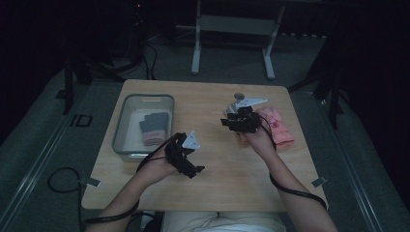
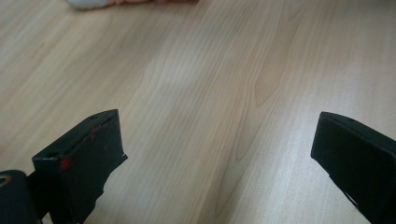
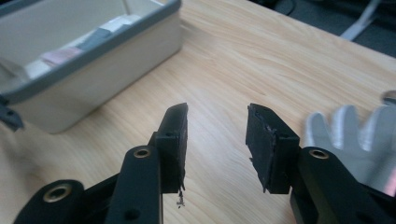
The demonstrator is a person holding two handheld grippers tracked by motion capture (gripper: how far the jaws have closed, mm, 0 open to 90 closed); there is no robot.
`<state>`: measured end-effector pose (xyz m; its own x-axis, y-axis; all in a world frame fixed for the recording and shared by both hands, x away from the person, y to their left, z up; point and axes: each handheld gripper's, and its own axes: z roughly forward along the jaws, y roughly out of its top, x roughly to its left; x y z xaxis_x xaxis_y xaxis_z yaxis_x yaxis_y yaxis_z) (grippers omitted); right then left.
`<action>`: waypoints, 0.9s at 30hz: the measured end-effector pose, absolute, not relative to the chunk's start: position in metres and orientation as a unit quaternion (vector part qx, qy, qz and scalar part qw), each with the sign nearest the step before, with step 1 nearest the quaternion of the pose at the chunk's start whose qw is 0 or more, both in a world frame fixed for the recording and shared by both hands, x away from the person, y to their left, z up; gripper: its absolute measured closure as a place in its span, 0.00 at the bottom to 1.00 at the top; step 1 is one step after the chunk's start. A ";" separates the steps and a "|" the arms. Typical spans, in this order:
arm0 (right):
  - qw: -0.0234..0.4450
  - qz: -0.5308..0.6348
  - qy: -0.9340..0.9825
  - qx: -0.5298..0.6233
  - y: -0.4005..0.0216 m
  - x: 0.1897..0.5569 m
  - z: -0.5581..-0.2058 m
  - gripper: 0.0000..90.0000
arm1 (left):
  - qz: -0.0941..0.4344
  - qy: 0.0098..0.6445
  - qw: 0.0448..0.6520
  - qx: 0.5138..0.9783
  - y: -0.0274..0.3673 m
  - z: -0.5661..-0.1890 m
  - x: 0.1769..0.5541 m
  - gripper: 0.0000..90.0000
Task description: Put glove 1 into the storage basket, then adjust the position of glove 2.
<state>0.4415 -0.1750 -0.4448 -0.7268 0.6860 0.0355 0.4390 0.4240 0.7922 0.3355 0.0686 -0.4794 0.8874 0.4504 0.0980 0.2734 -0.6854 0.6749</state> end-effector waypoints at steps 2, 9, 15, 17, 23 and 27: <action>0.151 0.413 0.834 0.334 -0.178 0.441 -0.446 0.65 | 0.127 0.202 0.343 0.908 0.067 -0.485 0.333 0.04; 0.160 0.408 0.838 0.326 -0.201 0.440 -0.455 0.66 | 0.123 0.210 0.345 0.907 0.061 -0.510 0.321 0.03; 0.176 0.396 0.839 0.327 -0.219 0.448 -0.461 0.67 | 0.133 0.238 0.358 0.893 0.066 -0.523 0.313 0.02; 0.179 0.395 0.841 0.325 -0.224 0.452 -0.462 0.67 | 0.145 0.245 0.362 0.888 0.069 -0.525 0.310 0.02; 0.189 0.380 0.842 0.334 -0.234 0.469 -0.462 0.71 | 0.152 0.262 0.361 0.882 0.076 -0.537 0.302 0.02; 0.190 0.373 0.838 0.350 -0.237 0.483 -0.466 0.75 | 0.139 0.262 0.351 0.888 0.075 -0.545 0.296 0.02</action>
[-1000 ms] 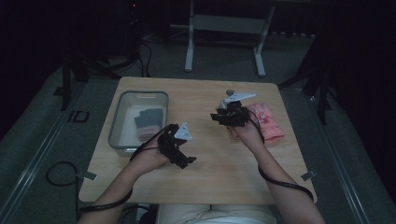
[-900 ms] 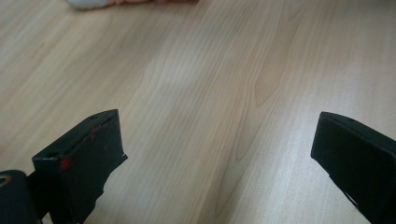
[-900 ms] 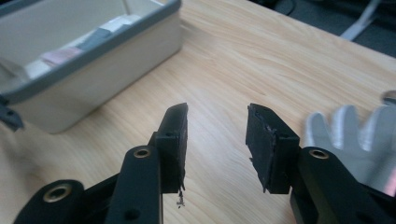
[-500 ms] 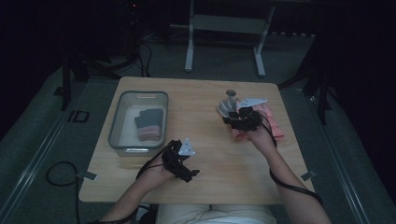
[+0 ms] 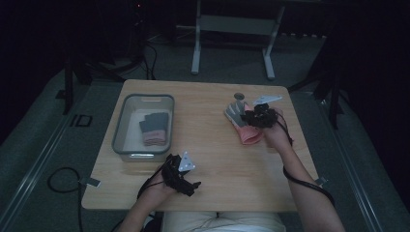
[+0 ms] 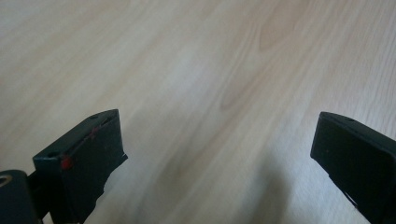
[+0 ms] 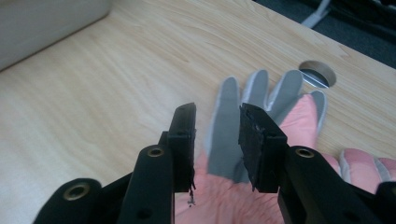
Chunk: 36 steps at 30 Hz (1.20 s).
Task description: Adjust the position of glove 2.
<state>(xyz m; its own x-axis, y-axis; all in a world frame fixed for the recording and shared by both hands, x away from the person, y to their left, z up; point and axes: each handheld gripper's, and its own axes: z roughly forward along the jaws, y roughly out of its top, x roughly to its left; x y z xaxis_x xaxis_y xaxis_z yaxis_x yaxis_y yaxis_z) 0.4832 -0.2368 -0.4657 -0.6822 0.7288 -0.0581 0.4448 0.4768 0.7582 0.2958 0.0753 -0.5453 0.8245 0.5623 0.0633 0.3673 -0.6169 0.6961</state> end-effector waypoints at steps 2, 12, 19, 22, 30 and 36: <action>0.187 0.368 0.837 0.359 -0.237 0.490 -0.470 0.75 | 0.129 0.260 0.344 0.893 0.075 -0.548 0.294 0.02; 0.191 0.326 0.844 0.382 -0.227 0.525 -0.495 0.68 | 0.139 0.267 0.345 0.889 0.075 -0.554 0.289 0.02; 0.141 0.333 0.835 0.414 -0.238 0.536 -0.518 0.64 | 0.129 0.267 0.350 0.889 0.078 -0.554 0.290 0.02; 0.141 0.320 0.847 0.399 -0.236 0.535 -0.525 0.65 | 0.128 0.265 0.351 0.889 0.077 -0.555 0.291 0.02; 0.148 0.300 0.852 0.403 -0.228 0.533 -0.533 0.92 | 0.131 0.260 0.351 0.890 0.076 -0.555 0.290 0.02; 0.142 0.339 0.822 0.436 -0.230 0.524 -0.522 0.98 | 0.130 0.259 0.354 0.889 0.076 -0.555 0.290 0.02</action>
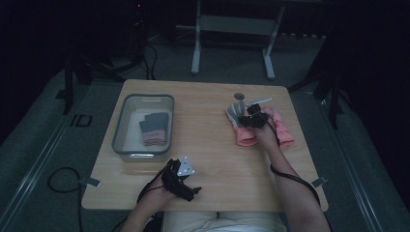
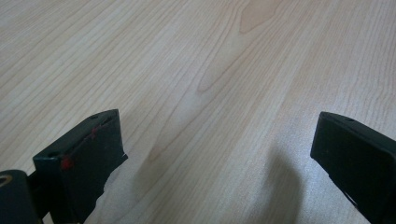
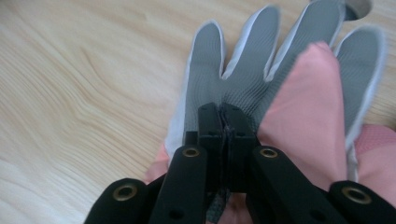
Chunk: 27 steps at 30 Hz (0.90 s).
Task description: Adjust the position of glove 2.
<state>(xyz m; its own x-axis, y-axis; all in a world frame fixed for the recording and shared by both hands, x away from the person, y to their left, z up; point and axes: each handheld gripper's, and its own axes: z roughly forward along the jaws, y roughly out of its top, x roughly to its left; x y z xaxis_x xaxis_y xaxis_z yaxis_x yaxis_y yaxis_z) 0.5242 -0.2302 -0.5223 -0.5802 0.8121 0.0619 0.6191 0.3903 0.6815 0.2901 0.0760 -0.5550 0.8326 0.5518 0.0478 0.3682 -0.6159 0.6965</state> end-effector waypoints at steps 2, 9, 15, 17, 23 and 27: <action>0.153 0.342 0.817 0.438 -0.226 0.517 -0.513 0.98 | 0.132 0.255 0.350 0.892 0.075 -0.556 0.290 0.02; 0.201 0.355 0.800 0.440 -0.204 0.477 -0.474 0.98 | 0.135 0.256 0.355 0.889 0.076 -0.555 0.289 0.02; 0.223 0.372 0.780 0.451 -0.193 0.440 -0.443 0.99 | 0.135 0.253 0.361 0.887 0.074 -0.553 0.288 0.02; 0.231 0.375 0.771 0.460 -0.192 0.428 -0.437 0.99 | 0.136 0.250 0.357 0.890 0.072 -0.554 0.287 0.02; 0.230 0.381 0.755 0.482 -0.188 0.398 -0.436 0.99 | 0.135 0.247 0.358 0.891 0.071 -0.554 0.287 0.02; 0.216 0.376 0.745 0.508 -0.185 0.376 -0.459 0.98 | 0.136 0.239 0.357 0.893 0.068 -0.554 0.284 0.02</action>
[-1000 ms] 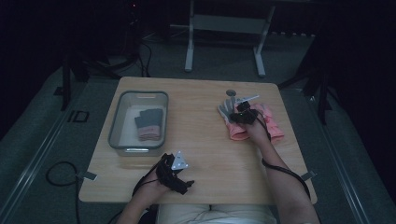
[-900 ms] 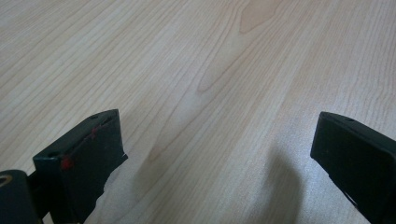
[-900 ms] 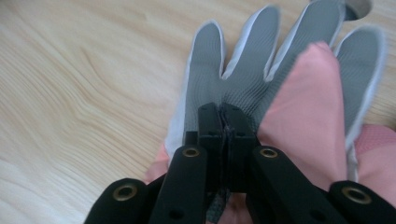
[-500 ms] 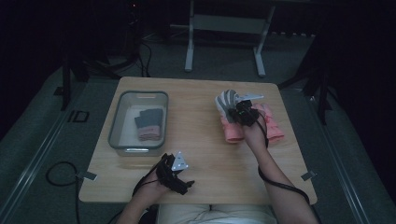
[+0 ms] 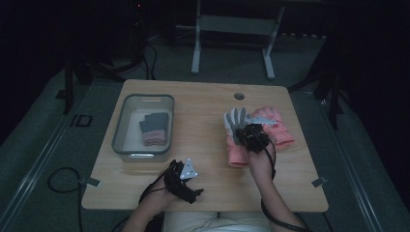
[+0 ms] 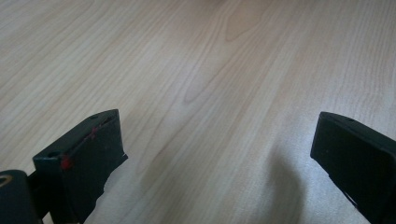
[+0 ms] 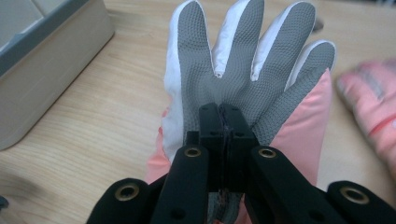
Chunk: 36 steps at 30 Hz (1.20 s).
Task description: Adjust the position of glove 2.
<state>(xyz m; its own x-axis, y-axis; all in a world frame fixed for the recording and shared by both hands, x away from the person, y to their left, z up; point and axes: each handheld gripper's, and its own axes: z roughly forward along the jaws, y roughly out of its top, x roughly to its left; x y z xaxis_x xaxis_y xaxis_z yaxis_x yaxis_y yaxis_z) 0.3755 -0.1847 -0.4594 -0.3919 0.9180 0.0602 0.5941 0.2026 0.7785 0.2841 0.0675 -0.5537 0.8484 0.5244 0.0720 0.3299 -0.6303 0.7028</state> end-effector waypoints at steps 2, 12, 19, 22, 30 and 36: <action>0.209 0.379 0.742 0.512 -0.184 0.375 -0.463 0.98 | 0.133 0.236 0.357 0.894 0.066 -0.554 0.284 0.02; 0.207 0.344 0.743 0.536 -0.147 0.392 -0.506 0.98 | 0.137 0.230 0.360 0.894 0.066 -0.555 0.282 0.02; 0.191 0.329 0.742 0.552 -0.134 0.405 -0.531 0.96 | 0.138 0.229 0.359 0.894 0.066 -0.557 0.282 0.02; 0.185 0.328 0.743 0.553 -0.133 0.409 -0.536 0.93 | 0.138 0.229 0.360 0.894 0.066 -0.556 0.282 0.02; 0.195 0.358 0.754 0.515 -0.139 0.402 -0.515 0.79 | 0.138 0.229 0.361 0.893 0.066 -0.557 0.282 0.02; 0.207 0.387 0.757 0.484 -0.177 0.399 -0.492 0.79 | 0.138 0.229 0.363 0.892 0.066 -0.558 0.282 0.02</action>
<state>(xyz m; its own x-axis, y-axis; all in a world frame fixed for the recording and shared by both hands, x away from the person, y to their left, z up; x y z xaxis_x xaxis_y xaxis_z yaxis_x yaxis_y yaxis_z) 0.3991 -0.1772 -0.4923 -0.4463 0.8928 0.0611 0.5726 0.2325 0.7862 0.2821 0.0658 -0.5576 0.8570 0.5093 0.0787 0.3095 -0.6307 0.7117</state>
